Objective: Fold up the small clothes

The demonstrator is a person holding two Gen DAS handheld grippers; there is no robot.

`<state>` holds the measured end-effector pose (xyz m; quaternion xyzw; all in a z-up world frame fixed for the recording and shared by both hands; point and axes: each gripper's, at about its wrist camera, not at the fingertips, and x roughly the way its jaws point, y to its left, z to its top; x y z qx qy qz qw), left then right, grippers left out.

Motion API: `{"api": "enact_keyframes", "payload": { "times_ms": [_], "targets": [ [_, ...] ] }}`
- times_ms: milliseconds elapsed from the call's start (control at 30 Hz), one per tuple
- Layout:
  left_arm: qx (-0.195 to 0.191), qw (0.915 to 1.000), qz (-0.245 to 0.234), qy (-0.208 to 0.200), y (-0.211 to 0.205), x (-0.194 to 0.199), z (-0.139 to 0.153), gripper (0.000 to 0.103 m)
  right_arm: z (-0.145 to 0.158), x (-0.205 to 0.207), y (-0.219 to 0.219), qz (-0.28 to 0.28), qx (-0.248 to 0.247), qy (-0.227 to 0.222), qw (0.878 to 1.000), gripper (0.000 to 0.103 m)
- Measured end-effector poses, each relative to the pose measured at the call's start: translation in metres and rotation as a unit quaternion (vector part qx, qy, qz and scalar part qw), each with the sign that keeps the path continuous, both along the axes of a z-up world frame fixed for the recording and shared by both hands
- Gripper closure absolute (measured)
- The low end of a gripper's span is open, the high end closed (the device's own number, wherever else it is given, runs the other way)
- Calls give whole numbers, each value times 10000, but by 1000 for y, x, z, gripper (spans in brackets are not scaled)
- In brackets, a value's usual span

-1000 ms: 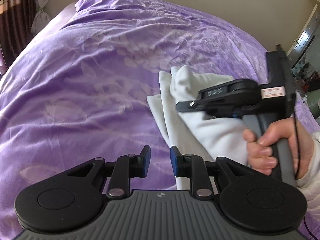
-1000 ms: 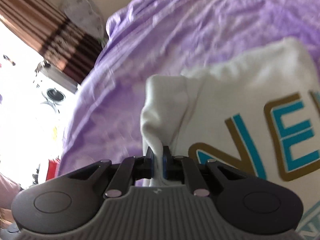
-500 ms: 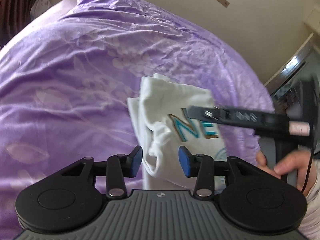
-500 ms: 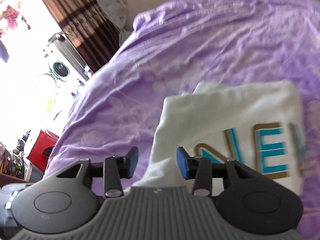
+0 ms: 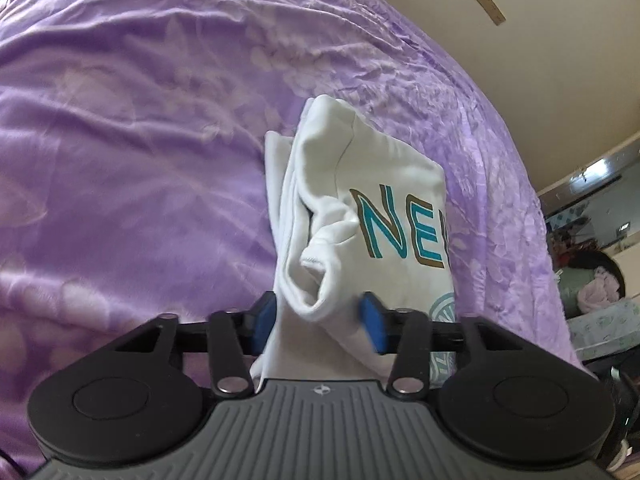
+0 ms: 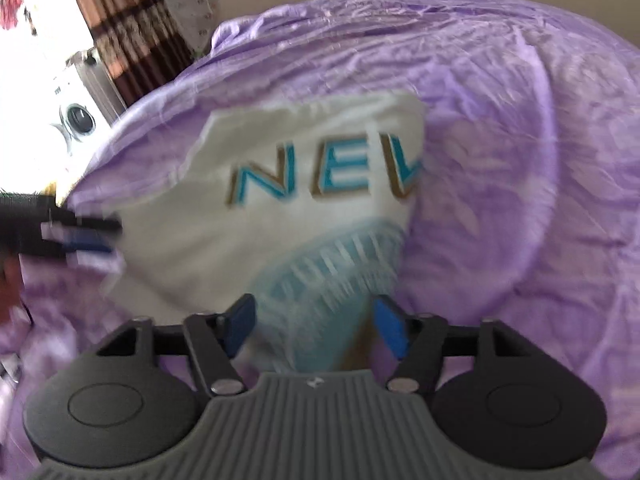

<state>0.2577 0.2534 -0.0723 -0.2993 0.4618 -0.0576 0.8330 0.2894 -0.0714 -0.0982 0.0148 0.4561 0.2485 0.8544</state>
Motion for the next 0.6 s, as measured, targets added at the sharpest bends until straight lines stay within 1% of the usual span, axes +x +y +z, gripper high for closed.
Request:
{"api": "enact_keyframes", "payload": {
  "times_ms": [33,100,133,233,300,367,433,467,500,533,567,600],
  "targets": [
    [76,10000,-6,-57,-3,0,3,74,-6,-6,0,100,-110,1,9999,36],
    [178,9996,-9,-202,-8,-2,11,87,-17,-13,4,261,-303,-51,9992,36],
    [186,9993,7,-319,-10,-4,17,90,-21,-15,7,301,-392,-103,9987,36],
    [35,9981,102,-613,-15,-11,38,94,-34,-16,13,280,-672,-222,9971,36],
    [-60,9965,95,-834,-19,-16,55,95,-41,-15,16,260,-725,-213,9968,37],
    [-121,9937,56,-1116,-24,-23,74,95,-45,-14,14,170,-765,-240,9966,41],
    [-153,9925,57,-1209,-27,-29,83,95,-44,-13,6,-18,-757,-212,9969,63],
    [-31,9930,19,-1185,-29,-33,83,95,-41,-12,-2,-110,-602,-121,9981,69],
    [167,9939,-59,-1091,-32,-35,79,95,-39,-10,-9,-182,-438,-41,9989,87],
    [367,9951,-88,-914,-33,-36,69,95,-38,-10,-16,-232,-294,39,9993,97],
    [489,9965,-66,-677,-31,-36,56,95,-38,-10,-21,-266,-238,97,9993,98],
    [594,9973,-27,-430,-29,-36,39,95,-39,-11,-22,-287,-281,123,9991,100]
  ]
}}
